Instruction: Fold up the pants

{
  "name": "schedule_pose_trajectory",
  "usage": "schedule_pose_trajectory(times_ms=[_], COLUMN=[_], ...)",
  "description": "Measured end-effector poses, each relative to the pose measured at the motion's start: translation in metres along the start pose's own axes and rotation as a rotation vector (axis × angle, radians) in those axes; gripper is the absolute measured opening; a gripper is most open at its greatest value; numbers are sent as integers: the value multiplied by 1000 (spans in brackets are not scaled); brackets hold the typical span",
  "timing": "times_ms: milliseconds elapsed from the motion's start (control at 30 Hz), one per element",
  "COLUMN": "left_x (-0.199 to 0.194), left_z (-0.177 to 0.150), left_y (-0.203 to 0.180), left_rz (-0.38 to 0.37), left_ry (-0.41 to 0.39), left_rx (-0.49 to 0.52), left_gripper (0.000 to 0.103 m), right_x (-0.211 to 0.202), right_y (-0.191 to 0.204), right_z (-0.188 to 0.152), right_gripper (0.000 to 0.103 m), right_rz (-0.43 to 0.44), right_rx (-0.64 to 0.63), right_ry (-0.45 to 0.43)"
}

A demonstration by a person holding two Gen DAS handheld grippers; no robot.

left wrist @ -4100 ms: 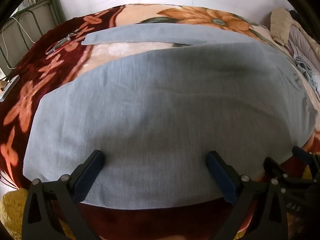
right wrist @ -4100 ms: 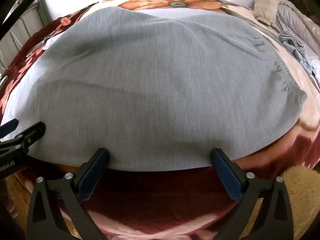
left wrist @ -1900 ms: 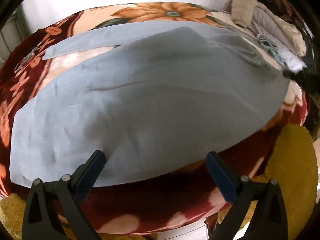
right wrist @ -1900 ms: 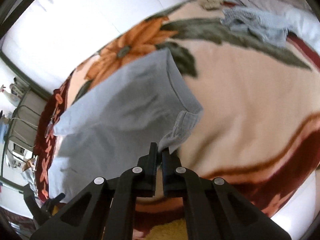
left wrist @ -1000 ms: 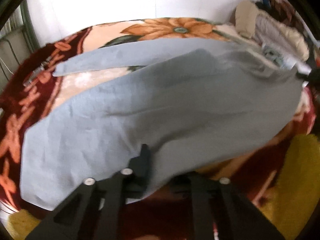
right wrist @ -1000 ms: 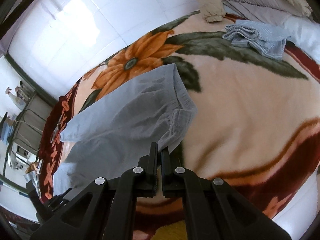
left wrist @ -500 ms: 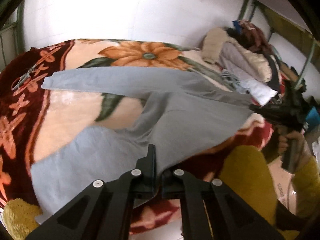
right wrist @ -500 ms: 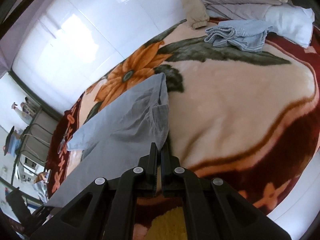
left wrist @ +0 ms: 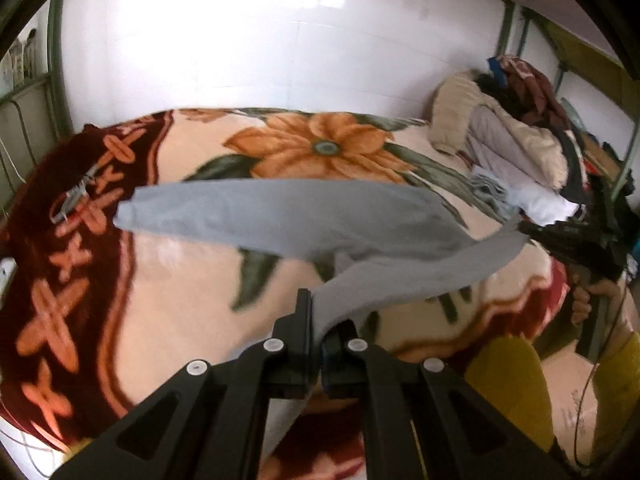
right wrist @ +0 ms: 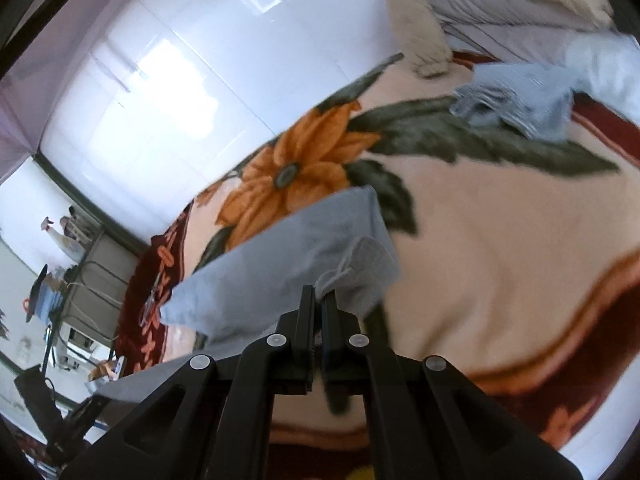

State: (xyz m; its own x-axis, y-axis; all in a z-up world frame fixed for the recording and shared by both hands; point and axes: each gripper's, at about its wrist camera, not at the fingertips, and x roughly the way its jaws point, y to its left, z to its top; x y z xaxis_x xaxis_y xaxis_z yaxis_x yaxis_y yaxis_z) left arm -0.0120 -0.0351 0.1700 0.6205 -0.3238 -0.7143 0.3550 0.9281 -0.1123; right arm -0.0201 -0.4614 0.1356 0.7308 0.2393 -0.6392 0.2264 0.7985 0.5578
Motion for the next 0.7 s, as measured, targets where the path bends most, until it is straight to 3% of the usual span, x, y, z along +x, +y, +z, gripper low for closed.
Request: schedule_pose_trajectory(times_ms=[167, 367, 600, 700], left_x=[36, 107, 195, 231], left_z=[54, 107, 128, 122], left_y=[17, 49, 73, 80], left_rz=[63, 105, 156, 175], left_ry=[13, 71, 161, 221], left_rx=[6, -26, -30, -37], left_gripper=[3, 3, 4, 4], right_x=[40, 103, 168, 193], right_y=[20, 27, 19, 11], right_z=[37, 67, 82, 80], right_gripper=[3, 3, 4, 11], right_rz=[-9, -38, -81, -105], right_rx=[-37, -77, -95, -94], right_ry=[3, 33, 86, 137])
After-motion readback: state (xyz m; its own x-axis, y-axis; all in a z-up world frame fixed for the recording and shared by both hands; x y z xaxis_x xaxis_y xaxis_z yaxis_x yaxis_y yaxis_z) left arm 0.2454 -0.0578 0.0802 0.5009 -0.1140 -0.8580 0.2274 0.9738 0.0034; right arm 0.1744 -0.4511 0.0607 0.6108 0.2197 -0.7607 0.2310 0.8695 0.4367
